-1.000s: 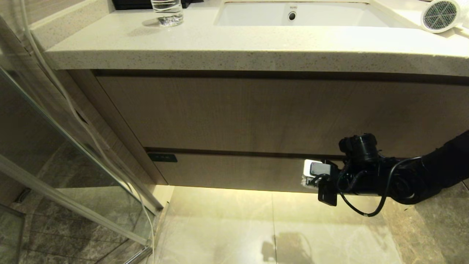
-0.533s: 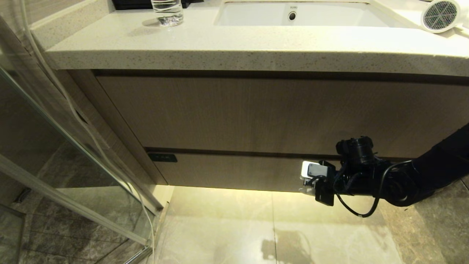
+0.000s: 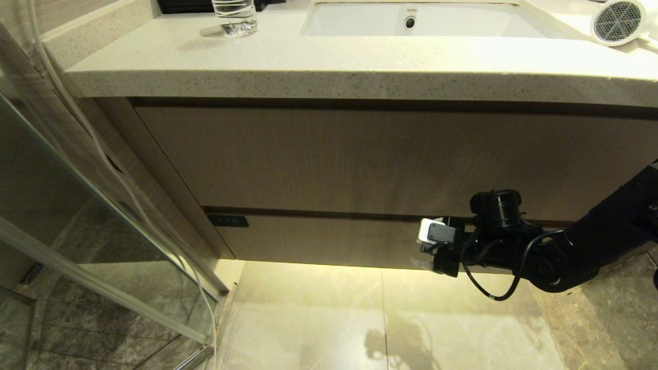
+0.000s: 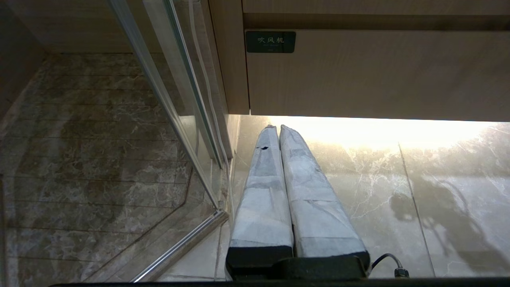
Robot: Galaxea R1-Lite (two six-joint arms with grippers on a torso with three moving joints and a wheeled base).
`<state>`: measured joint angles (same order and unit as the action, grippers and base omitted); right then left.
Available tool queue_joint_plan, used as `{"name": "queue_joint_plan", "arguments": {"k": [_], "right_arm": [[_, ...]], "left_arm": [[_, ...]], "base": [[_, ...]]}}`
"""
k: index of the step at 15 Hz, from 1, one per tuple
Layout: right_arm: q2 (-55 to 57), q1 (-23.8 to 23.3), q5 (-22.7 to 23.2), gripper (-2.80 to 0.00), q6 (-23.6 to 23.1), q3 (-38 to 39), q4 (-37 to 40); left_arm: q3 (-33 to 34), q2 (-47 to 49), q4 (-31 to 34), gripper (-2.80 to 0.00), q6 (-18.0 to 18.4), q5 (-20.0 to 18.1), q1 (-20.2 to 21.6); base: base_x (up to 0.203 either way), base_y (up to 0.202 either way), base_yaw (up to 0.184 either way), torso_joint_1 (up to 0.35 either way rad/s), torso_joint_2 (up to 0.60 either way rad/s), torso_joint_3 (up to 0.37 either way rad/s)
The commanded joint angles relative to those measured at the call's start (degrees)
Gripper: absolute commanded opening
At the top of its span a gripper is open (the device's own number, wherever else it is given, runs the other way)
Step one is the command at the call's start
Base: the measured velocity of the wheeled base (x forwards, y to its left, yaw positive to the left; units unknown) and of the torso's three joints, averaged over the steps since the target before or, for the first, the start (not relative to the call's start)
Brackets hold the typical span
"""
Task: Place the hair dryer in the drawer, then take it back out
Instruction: Pull open the drawer
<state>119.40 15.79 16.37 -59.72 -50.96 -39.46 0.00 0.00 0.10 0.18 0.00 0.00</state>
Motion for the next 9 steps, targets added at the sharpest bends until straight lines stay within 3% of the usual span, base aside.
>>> {"name": "queue_joint_plan", "arguments": {"k": [1,9], "right_arm": [[2.70,-0.14,0.15,0.00,-0.29,-0.10,-4.49],[7.29,-0.93,0.23,0.00,-0.05,-3.12,-9.30]], "left_arm": [[0.00,0.00,-0.01,-2.80,-0.01,0.00,0.00],[0.00,0.00,-0.01,-2.80,-0.01,0.00,0.00]], "base": [[0.000,0.000,0.000,0.000,0.00,0.000],[0.000,0.000,0.000,0.000,0.00,0.000]]}}
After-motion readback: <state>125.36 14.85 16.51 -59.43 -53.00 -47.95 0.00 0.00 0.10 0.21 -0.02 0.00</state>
